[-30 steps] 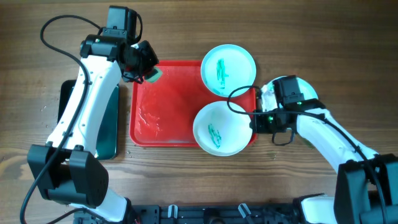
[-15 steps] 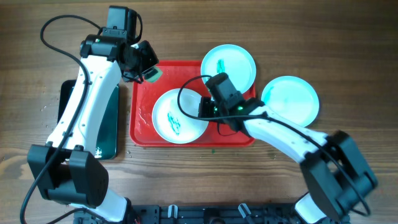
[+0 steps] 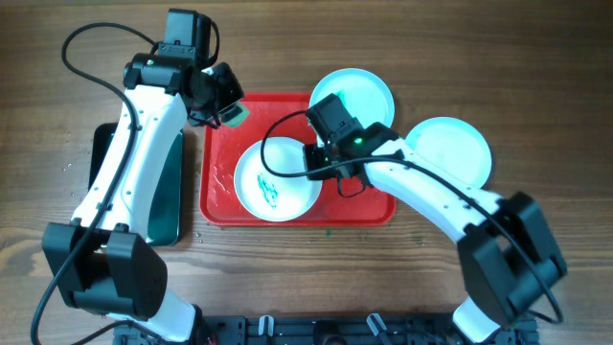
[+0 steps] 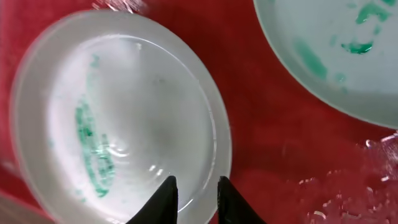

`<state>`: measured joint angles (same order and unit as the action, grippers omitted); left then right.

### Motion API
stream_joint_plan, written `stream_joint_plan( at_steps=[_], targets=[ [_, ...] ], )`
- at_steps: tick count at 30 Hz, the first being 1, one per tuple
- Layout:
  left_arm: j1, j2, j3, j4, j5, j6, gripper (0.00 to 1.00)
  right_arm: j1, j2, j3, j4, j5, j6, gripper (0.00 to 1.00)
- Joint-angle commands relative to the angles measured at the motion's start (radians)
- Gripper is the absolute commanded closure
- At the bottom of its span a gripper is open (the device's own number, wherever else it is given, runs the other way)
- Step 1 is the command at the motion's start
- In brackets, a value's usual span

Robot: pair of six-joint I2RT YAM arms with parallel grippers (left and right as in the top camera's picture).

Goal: Clean dirty plates on tray and stack at the side
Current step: 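Tilt the plate with the right gripper toward the sponge in the left gripper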

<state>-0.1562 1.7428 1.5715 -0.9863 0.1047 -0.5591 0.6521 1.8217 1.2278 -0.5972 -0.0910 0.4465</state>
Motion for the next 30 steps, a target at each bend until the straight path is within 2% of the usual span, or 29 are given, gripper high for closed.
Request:
stream_joint_plan(
  at_steps=[1, 5, 7, 8, 9, 12, 14, 17, 25, 30],
  targets=[
    [-0.005, 0.006, -0.003, 0.003, -0.029, -0.004, 0.96, -0.011, 0.126, 0.018, 0.006, 0.009, -0.053, 0.75],
    [-0.005, 0.006, -0.003, 0.002, -0.028, -0.002, 0.96, -0.018, 0.148, 0.024, 0.060, -0.008, -0.047, 0.75],
    [-0.005, 0.006, -0.004, -0.005, -0.028, -0.002, 0.96, -0.018, 0.161, 0.025, 0.080, -0.052, -0.039, 0.87],
    [-0.005, 0.006, -0.004, -0.009, -0.028, -0.002, 0.96, -0.018, 0.161, 0.025, 0.089, -0.067, 0.004, 0.94],
    [-0.005, 0.006, -0.004, -0.014, -0.029, -0.002, 0.96, -0.016, 0.161, 0.025, 0.103, -0.066, 0.119, 0.96],
    [-0.005, 0.006, -0.004, -0.024, -0.029, -0.002, 0.96, -0.003, 0.169, 0.025, 0.140, -0.062, 0.344, 0.96],
    [-0.005, 0.006, -0.017, -0.024, -0.039, -0.002, 0.96, 0.002, 0.179, 0.025, 0.177, -0.058, 0.422, 0.96],
    [-0.005, 0.006, -0.071, -0.016, -0.096, 0.008, 0.96, 0.004, 0.191, 0.024, 0.201, -0.060, 0.385, 0.96],
    [-0.005, 0.006, -0.364, 0.241, -0.045, 0.355, 0.96, 0.010, 0.202, 0.024, 0.241, -0.148, 0.145, 0.96],
    [-0.005, 0.006, -0.537, 0.376, -0.029, 0.373, 0.96, 0.010, 0.202, 0.024, 0.255, -0.165, 0.133, 0.96]
  ],
)
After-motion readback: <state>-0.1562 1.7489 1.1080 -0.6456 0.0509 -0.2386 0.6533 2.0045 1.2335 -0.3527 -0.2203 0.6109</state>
